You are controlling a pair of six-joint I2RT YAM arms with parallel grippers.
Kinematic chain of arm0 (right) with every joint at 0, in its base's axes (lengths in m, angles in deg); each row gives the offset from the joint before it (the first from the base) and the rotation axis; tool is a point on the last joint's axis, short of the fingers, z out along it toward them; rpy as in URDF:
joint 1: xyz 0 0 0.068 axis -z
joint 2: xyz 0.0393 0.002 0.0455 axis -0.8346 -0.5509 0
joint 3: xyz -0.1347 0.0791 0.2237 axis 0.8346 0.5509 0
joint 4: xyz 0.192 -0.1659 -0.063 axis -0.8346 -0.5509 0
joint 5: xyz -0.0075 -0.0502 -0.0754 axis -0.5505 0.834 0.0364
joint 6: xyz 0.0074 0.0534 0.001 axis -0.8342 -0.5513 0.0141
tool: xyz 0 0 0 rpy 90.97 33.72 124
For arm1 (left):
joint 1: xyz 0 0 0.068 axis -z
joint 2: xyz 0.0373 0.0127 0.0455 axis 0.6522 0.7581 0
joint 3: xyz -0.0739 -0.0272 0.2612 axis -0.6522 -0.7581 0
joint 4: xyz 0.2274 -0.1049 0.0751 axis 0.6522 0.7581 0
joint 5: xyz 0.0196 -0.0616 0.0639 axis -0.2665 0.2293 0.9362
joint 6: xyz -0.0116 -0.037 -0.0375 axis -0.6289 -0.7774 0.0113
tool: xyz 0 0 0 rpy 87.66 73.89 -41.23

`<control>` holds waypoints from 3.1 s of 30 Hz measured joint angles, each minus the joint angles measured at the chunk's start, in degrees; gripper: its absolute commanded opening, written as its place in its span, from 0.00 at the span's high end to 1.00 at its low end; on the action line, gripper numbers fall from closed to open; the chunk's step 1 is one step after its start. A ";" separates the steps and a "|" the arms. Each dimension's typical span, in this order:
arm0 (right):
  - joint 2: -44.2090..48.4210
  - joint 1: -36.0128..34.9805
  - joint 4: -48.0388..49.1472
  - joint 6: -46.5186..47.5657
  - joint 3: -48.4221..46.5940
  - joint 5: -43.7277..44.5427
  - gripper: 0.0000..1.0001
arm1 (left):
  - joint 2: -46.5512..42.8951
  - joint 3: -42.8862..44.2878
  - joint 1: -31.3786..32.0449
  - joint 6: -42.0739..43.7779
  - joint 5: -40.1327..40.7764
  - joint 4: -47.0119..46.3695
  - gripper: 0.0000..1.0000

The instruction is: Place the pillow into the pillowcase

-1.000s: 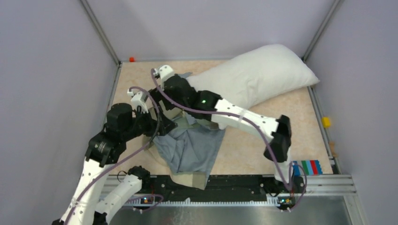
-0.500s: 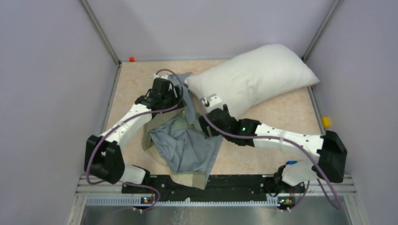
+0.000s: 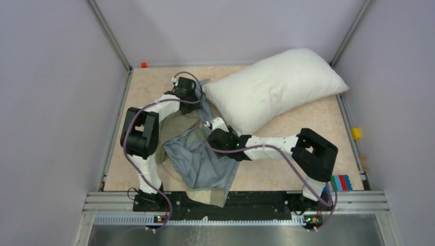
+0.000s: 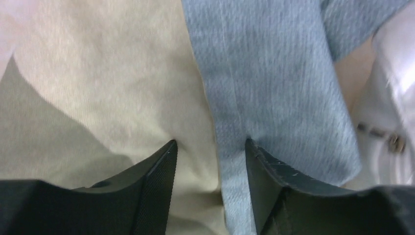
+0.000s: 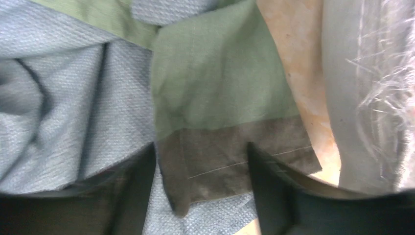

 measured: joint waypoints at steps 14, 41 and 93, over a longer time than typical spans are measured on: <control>6.03 -0.02 -17.46 -5.68 -6.99 9.11 1.00 | 2.08 6.51 -3.67 5.14 1.38 -1.18 0.97; 12.37 -0.04 -24.11 -12.02 2.51 2.03 1.00 | -6.64 -11.30 13.00 4.87 -1.40 -2.12 0.99; 20.09 10.71 -33.70 -10.25 -3.34 4.63 0.36 | -8.17 4.72 -5.66 14.38 -2.01 7.28 0.10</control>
